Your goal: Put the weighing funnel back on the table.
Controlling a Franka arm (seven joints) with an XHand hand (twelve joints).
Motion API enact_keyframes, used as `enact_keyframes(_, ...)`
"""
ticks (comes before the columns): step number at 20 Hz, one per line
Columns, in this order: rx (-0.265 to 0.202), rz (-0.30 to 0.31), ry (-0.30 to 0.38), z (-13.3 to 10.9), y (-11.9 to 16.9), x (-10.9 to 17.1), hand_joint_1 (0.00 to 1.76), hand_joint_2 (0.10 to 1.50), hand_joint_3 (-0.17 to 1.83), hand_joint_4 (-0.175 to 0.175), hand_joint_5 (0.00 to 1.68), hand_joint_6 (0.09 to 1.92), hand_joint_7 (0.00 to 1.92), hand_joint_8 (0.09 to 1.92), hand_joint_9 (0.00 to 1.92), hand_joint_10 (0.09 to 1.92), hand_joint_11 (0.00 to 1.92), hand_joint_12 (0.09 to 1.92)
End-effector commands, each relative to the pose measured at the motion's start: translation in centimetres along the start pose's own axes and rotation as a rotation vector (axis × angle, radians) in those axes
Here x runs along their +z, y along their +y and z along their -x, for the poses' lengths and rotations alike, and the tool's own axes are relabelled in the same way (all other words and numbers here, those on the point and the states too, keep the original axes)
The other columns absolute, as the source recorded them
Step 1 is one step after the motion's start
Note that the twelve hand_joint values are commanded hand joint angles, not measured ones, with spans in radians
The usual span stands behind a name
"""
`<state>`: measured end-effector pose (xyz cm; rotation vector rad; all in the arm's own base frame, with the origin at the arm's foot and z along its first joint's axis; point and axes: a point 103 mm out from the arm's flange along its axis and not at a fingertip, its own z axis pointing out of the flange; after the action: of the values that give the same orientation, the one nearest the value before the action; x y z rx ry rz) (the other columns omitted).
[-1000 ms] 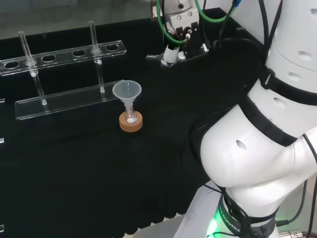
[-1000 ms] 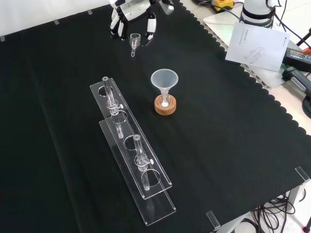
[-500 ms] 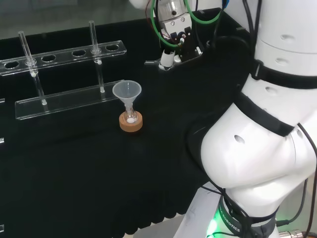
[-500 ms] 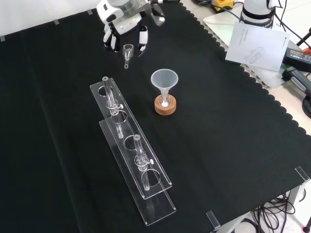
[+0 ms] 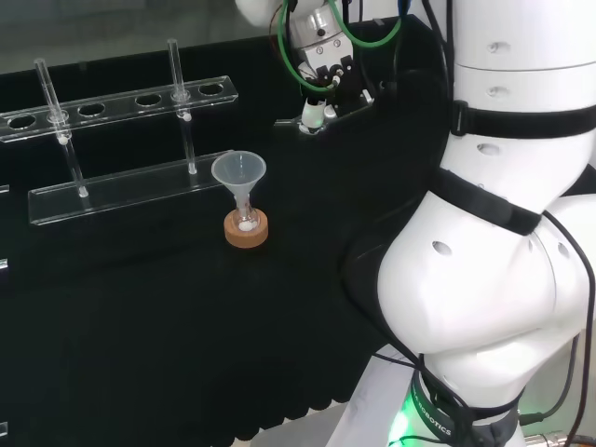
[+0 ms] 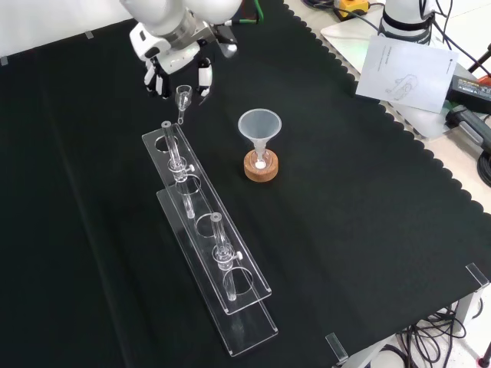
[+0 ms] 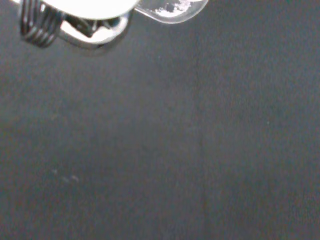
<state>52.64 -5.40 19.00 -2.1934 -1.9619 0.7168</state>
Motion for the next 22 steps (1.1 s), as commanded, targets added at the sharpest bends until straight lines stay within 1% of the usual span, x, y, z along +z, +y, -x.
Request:
enact_keyframes(1,-0.007,-0.029,-0.022,0.3,2.4,1.1,1.12,0.65,0.68,0.175,1.25,0.73,0.54,0.65,0.98,0.26,0.8,1.02)
enact_keyframes(8,-0.016,-0.035,-0.014,0.7,4.0,2.8,1.12,0.65,0.68,0.175,1.25,0.73,0.54,0.66,0.98,0.26,0.8,1.02)
enact_keyframes(12,-0.028,-0.043,-0.02,0.0,4.9,3.4,1.12,0.65,0.68,0.175,1.25,0.74,0.54,0.66,0.98,0.25,0.8,1.02)
enact_keyframes(14,-0.026,-0.057,-0.011,0.3,5.3,3.8,1.12,0.65,0.68,0.175,1.25,0.74,0.54,0.65,0.98,0.25,0.8,1.02)
enact_keyframes(15,-0.034,-0.058,-0.013,0.1,5.6,3.9,1.12,0.65,0.68,0.175,1.24,0.74,0.54,0.65,0.98,0.25,0.8,1.02)
enact_keyframes(19,-0.038,-0.064,-0.004,-0.3,6.4,4.6,1.12,0.65,0.68,0.175,1.24,0.74,0.54,0.65,0.98,0.25,0.8,1.02)
enact_keyframes(22,-0.054,-0.066,0.007,-0.8,7.0,5.1,1.12,0.65,0.68,0.175,1.24,0.74,0.54,0.66,0.98,0.26,0.8,1.02)
